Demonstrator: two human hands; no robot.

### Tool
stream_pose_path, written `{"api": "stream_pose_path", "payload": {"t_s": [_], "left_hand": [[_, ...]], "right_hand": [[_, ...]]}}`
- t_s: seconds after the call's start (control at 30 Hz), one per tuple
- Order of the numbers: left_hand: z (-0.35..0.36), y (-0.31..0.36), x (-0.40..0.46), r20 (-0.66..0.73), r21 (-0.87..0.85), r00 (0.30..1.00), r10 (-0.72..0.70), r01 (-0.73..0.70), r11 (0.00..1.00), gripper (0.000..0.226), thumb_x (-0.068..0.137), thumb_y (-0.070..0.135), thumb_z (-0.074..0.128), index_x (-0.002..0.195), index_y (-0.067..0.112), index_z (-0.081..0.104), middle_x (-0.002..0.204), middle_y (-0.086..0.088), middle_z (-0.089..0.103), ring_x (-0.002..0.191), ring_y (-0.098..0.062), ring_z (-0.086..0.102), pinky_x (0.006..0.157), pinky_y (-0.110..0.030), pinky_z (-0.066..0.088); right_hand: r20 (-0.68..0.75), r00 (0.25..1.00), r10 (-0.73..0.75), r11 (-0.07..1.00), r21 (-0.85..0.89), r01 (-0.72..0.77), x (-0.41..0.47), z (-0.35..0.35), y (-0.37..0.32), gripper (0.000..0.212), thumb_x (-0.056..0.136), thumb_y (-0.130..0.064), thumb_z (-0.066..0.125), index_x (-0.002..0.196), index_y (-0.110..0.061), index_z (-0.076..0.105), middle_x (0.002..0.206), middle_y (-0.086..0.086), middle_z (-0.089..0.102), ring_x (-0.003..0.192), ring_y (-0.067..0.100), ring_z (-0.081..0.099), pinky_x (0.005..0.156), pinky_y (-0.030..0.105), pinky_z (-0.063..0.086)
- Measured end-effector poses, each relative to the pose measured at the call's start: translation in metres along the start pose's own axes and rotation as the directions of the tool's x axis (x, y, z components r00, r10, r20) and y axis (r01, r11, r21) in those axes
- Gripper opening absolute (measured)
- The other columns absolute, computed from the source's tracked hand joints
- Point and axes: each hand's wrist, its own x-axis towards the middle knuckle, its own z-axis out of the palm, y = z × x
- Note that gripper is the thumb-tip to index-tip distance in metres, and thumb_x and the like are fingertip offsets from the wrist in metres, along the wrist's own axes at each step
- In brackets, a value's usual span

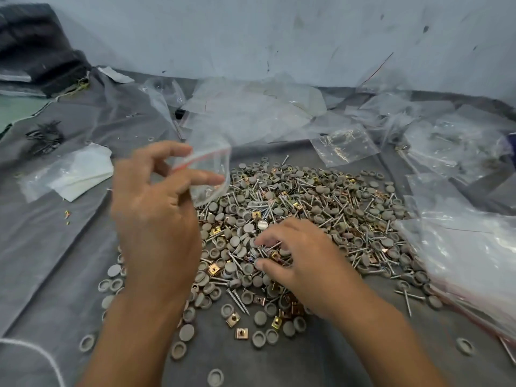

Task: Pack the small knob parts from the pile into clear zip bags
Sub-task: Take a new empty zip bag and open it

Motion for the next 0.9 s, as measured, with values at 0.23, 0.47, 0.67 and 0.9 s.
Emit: {"api": "stream_pose_path", "payload": {"t_s": [0.23, 0.47, 0.67, 0.9], "left_hand": [[0.023, -0.002, -0.012, 0.412, 0.025, 0.911, -0.023, 0.014, 1.000, 0.026, 0.091, 0.002, 0.066, 0.111, 0.016, 0.076, 0.106, 0.002, 0.067, 0.098, -0.017, 0.058, 0.088, -0.025, 0.042], [0.024, -0.010, -0.014, 0.575, 0.067, 0.808, -0.127, 0.108, 0.992, 0.048, 0.080, 0.028, 0.081, 0.125, 0.031, 0.066, 0.110, 0.019, 0.052, 0.090, -0.003, 0.047, 0.087, -0.020, 0.038], [0.023, -0.007, -0.014, 0.612, 0.077, 0.779, -0.137, 0.113, 0.991, 0.055, 0.074, 0.036, 0.086, 0.125, 0.036, 0.064, 0.107, 0.023, 0.048, 0.079, 0.004, 0.046, 0.079, -0.020, 0.038], [0.021, -0.004, -0.016, 0.612, 0.052, 0.783, -0.110, 0.099, 0.994, 0.053, 0.073, 0.035, 0.084, 0.123, 0.034, 0.065, 0.106, 0.023, 0.048, 0.082, 0.010, 0.046, 0.077, -0.018, 0.038]], "right_hand": [[-0.001, 0.997, -0.071, 0.993, -0.091, 0.071, 0.009, 0.020, -0.006, 0.047, 0.099, -0.034, 0.062, 0.142, -0.040, 0.047, 0.122, -0.012, 0.049, 0.119, 0.010, 0.044, 0.103, 0.033, 0.044], [-0.112, 0.991, -0.075, 0.997, 0.026, 0.079, 0.006, 0.015, 0.001, 0.008, 0.099, -0.026, 0.063, 0.105, -0.031, 0.065, 0.099, -0.018, 0.058, 0.093, 0.002, 0.057, 0.081, 0.024, 0.051], [-0.368, 0.930, 0.003, 0.876, 0.450, 0.176, 0.011, -0.010, -0.010, 0.008, 0.094, -0.024, 0.070, 0.098, -0.031, 0.069, 0.091, -0.016, 0.070, 0.089, 0.004, 0.067, 0.072, 0.013, 0.052], [-0.574, 0.817, -0.055, 0.952, 0.215, 0.216, 0.016, -0.002, -0.022, 0.022, 0.085, -0.019, 0.082, 0.104, -0.022, 0.072, 0.092, -0.014, 0.068, 0.084, -0.004, 0.064, 0.074, 0.005, 0.046]]}}
